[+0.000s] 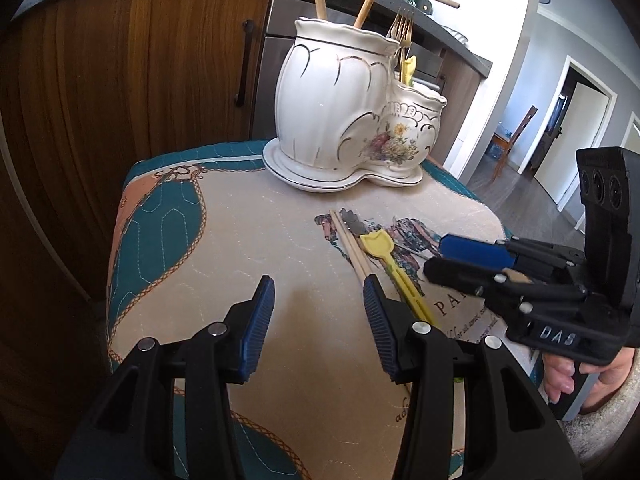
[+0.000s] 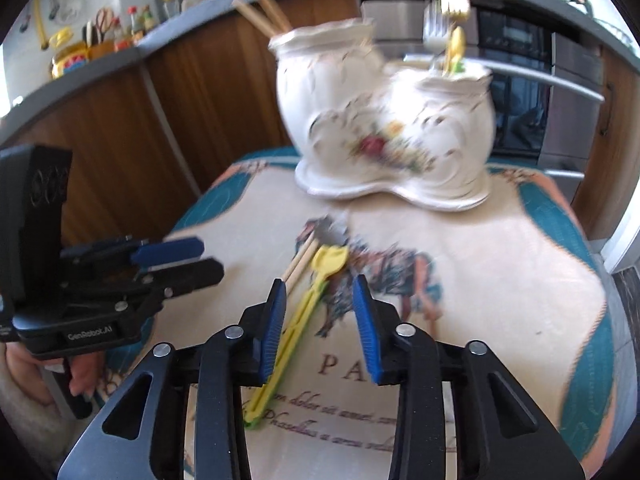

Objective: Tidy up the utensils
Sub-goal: 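Grasp another wooden chopstick with the left tool while the right tool grasps a yellow-green utensil, then lift the chopstick with the left tool while the right tool lifts the yellow-green utensil over the holder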

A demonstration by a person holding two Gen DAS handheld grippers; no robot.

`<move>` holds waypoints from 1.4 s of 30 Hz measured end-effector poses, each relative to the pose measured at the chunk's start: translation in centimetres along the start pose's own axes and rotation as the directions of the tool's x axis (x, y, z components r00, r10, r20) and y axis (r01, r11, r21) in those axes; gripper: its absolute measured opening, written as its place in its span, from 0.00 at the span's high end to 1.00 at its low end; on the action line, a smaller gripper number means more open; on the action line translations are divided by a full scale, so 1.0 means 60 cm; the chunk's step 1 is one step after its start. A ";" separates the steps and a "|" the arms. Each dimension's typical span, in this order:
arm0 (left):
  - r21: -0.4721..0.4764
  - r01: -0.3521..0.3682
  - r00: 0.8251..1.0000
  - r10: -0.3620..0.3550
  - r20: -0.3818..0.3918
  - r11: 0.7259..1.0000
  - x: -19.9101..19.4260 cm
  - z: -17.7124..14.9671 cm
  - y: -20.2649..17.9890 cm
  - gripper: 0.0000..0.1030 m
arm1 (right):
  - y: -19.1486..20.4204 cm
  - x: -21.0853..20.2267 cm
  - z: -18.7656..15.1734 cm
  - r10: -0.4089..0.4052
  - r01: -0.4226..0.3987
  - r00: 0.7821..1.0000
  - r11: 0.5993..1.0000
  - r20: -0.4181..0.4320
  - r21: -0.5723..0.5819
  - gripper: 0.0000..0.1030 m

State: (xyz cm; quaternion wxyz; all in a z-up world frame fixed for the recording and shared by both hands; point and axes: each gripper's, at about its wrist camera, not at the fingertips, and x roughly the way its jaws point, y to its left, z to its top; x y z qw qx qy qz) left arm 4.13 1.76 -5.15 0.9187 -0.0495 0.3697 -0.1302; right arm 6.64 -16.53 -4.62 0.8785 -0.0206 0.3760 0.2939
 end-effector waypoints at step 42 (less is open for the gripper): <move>0.228 -0.120 0.978 0.154 -0.141 0.966 0.041 -0.012 -0.061 0.95 | -0.020 -0.042 0.009 -0.018 0.014 0.994 0.999 0.107 0.035 0.89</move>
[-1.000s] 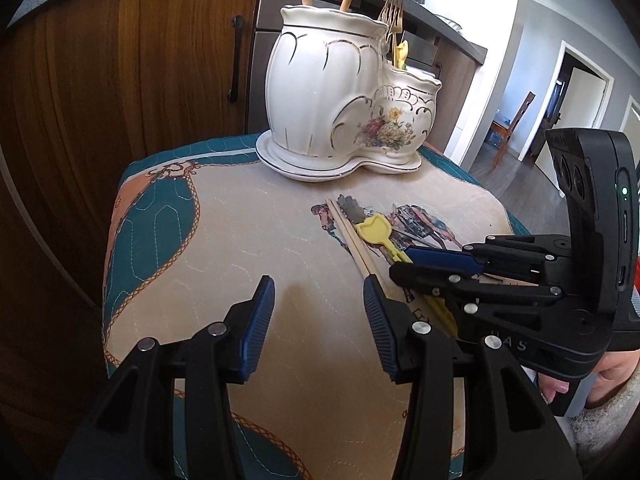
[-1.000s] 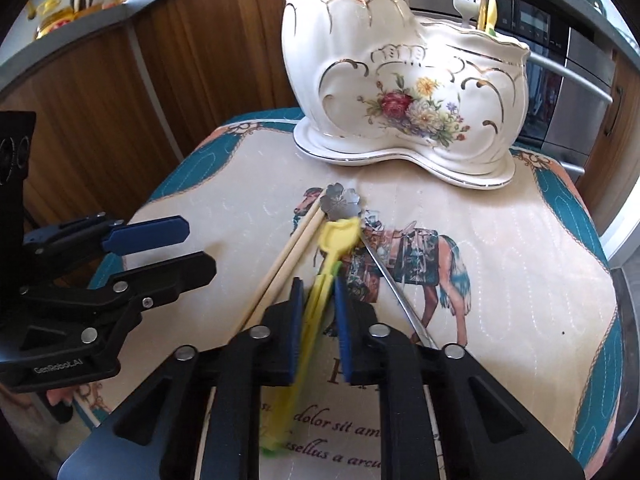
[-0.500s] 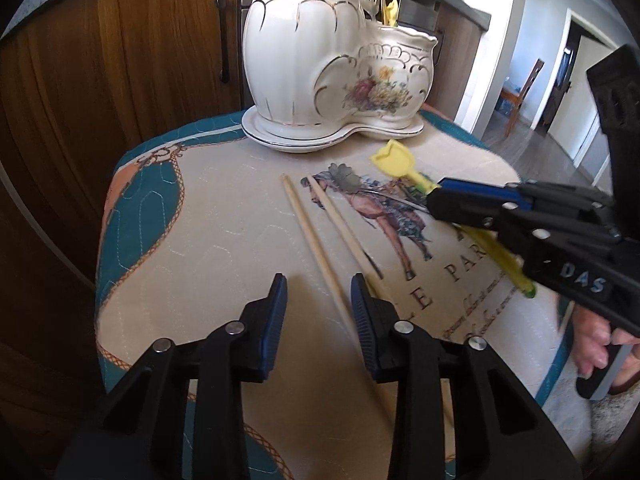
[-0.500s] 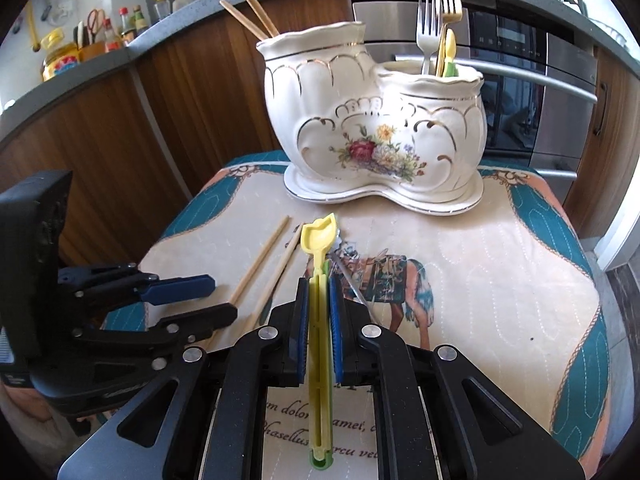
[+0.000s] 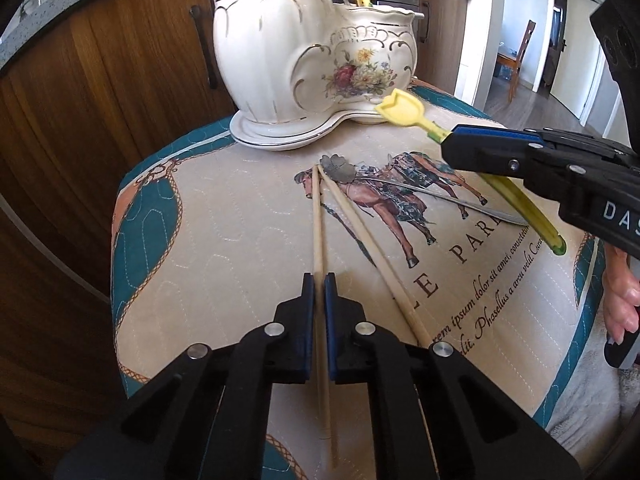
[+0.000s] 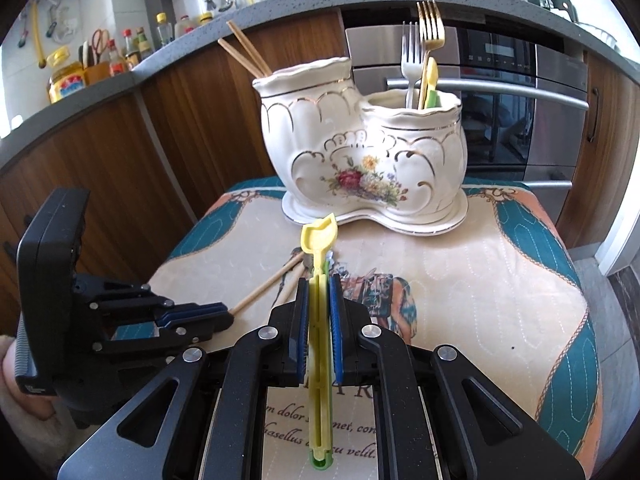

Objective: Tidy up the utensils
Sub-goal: 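Lift the chopstick with the left tool while the right tool lifts the yellow-green utensil over the holder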

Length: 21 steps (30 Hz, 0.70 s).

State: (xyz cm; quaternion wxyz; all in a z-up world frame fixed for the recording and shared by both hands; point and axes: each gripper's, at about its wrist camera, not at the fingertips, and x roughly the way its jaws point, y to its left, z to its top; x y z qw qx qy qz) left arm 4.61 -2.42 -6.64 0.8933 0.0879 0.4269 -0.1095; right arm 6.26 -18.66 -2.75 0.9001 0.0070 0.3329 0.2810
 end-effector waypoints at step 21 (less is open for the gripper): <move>-0.135 0.299 0.877 -0.216 0.428 0.945 -0.129 0.011 0.070 0.95 | -0.048 -0.069 0.025 -0.005 -0.023 0.981 0.990 0.195 0.142 0.89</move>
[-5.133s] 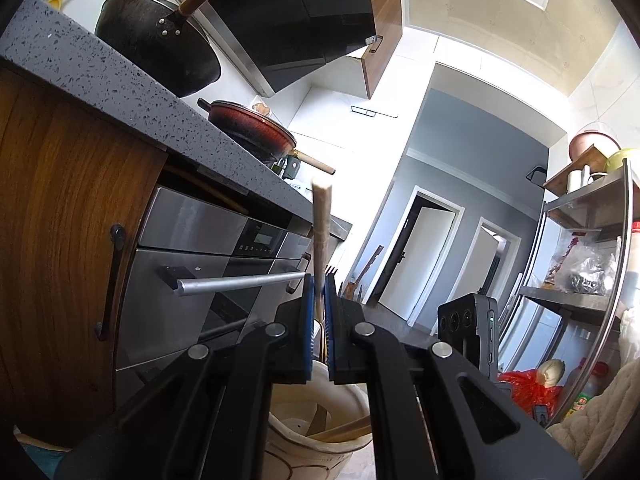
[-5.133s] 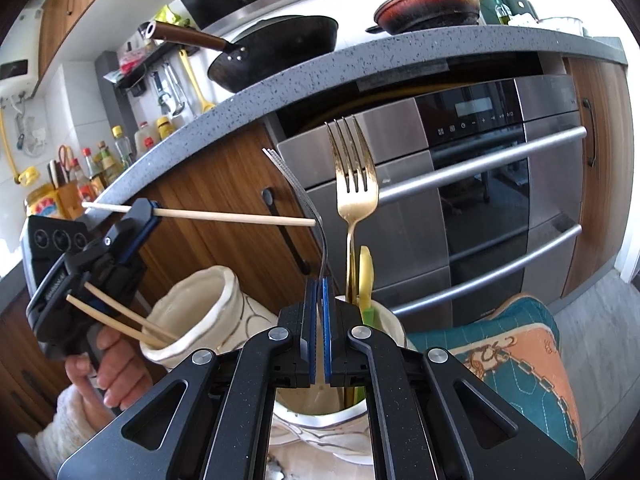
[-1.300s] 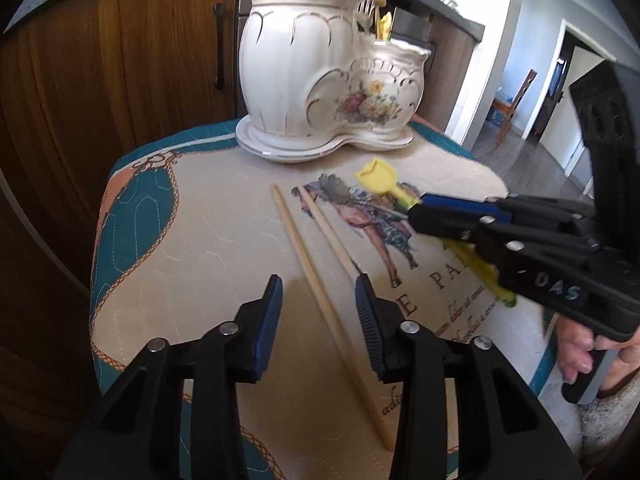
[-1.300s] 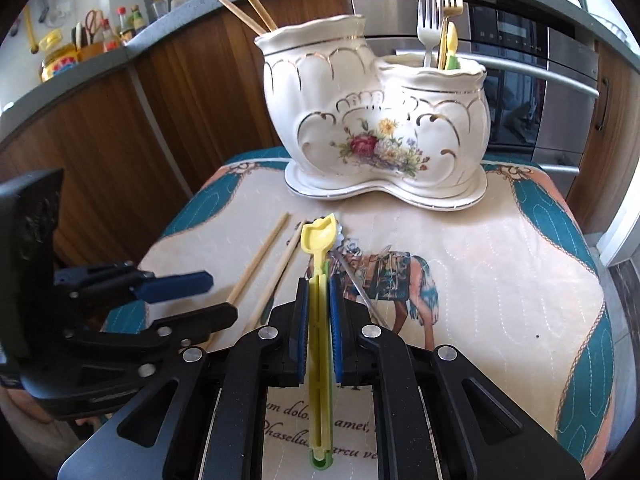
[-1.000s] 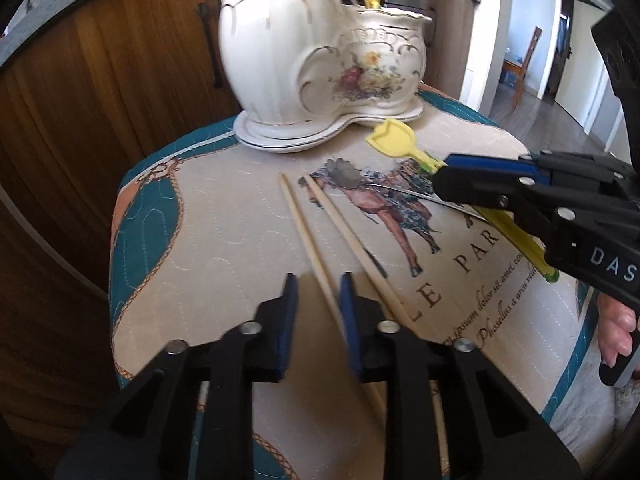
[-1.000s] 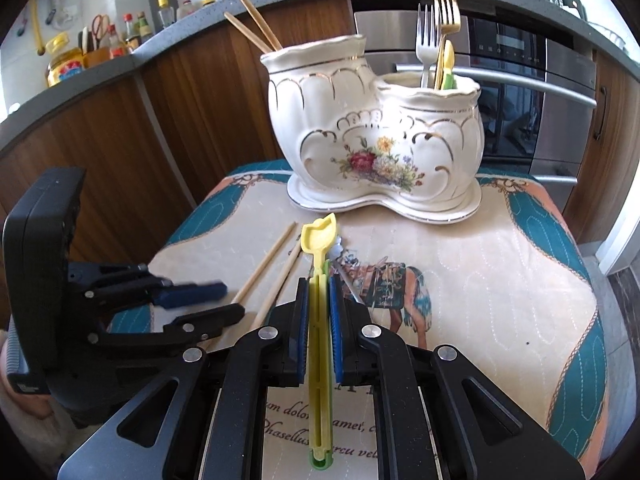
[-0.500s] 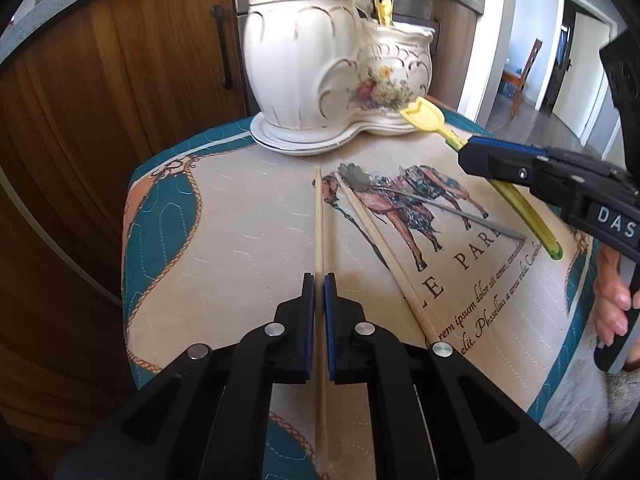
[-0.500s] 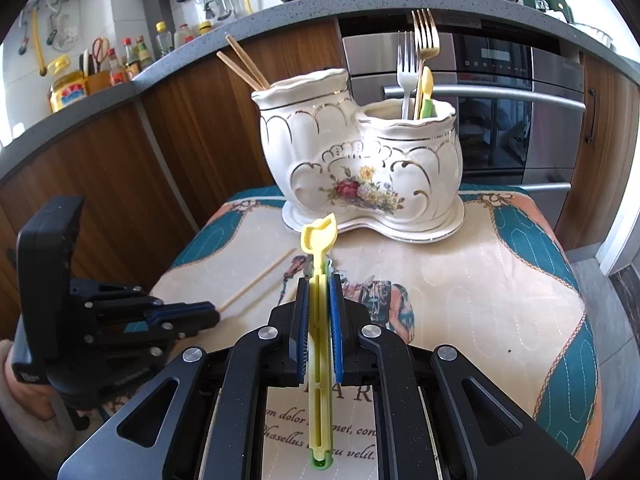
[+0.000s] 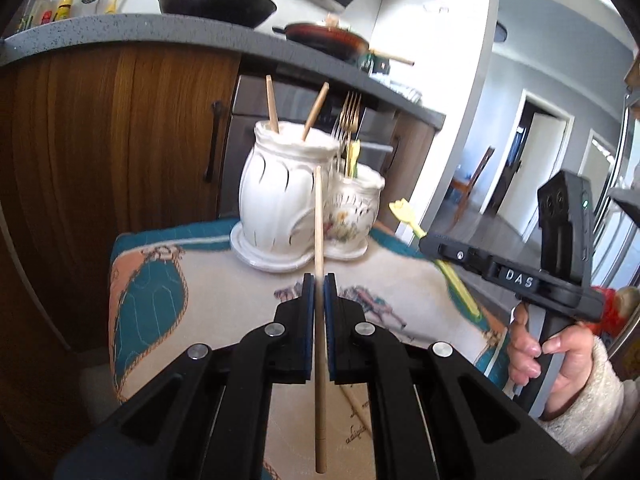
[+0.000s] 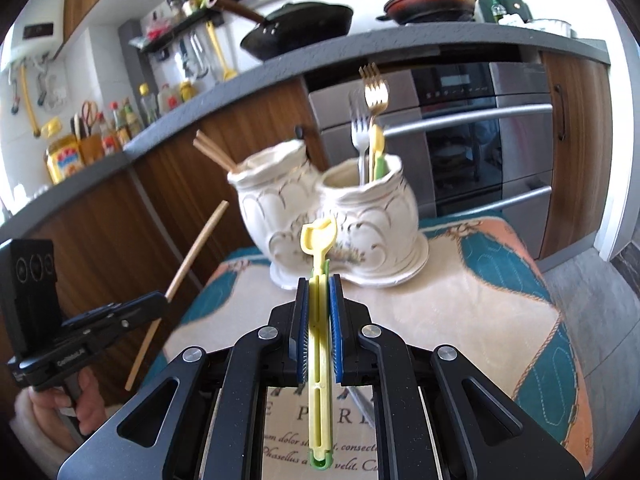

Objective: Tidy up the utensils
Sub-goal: 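Lift the chopstick with the left tool while the right tool lifts the yellow-green utensil over the holder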

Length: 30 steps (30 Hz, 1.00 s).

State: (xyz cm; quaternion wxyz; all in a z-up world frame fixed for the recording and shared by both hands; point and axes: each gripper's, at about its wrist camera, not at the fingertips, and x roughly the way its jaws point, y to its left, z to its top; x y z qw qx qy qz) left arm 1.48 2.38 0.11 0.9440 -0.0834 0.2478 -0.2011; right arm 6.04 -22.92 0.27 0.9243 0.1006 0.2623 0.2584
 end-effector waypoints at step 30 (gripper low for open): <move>-0.229 0.197 0.905 -0.087 0.417 0.953 0.141 0.255 0.177 0.95 | -0.024 0.100 0.195 0.063 -0.072 0.968 0.997 0.242 0.030 0.89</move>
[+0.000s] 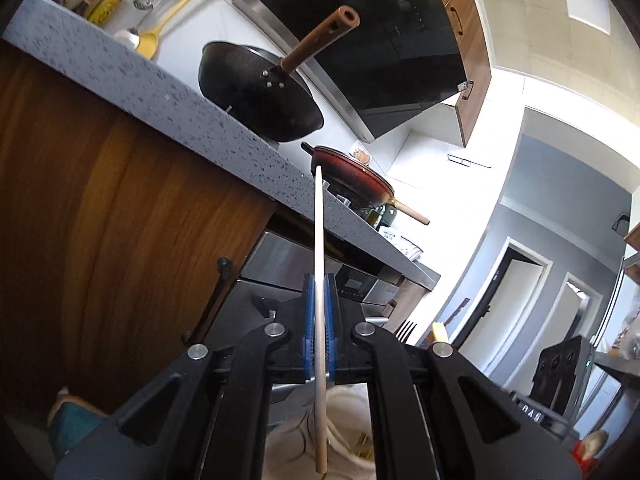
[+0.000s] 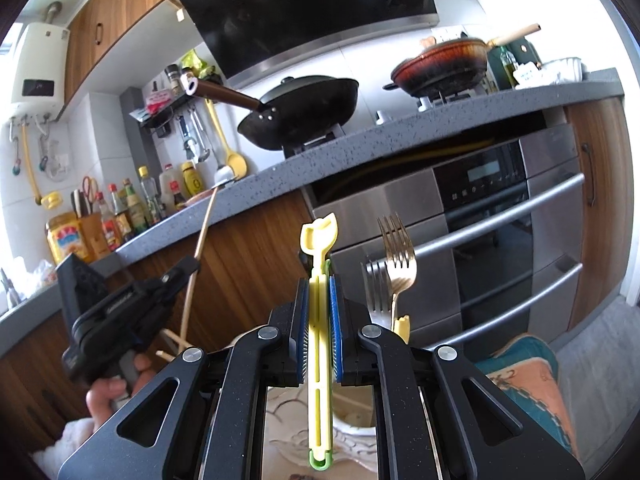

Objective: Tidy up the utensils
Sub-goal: 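Lift the chopstick with the left tool while the right tool lifts the yellow-green utensil over the holder, then release the chopstick into the tall cup while the right tool releases its utensil into the short cup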

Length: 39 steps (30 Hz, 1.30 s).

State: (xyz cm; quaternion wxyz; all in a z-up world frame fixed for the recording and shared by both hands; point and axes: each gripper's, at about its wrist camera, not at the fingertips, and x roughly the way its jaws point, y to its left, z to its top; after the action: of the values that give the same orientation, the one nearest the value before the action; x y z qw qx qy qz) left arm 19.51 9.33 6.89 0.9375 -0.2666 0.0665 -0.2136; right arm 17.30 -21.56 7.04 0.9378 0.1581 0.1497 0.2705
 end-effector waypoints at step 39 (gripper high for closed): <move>-0.028 0.326 0.931 -0.326 -0.165 0.945 0.036 -0.050 0.028 0.95 | -0.039 0.036 -0.024 0.043 -0.043 0.999 0.997 -0.004 0.066 0.89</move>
State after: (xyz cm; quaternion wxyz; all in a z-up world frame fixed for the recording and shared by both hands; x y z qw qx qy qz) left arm 21.37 8.28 3.43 0.8800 -0.2552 0.1001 -0.3879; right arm 19.59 -21.91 4.43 0.9256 0.1913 0.1576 0.2861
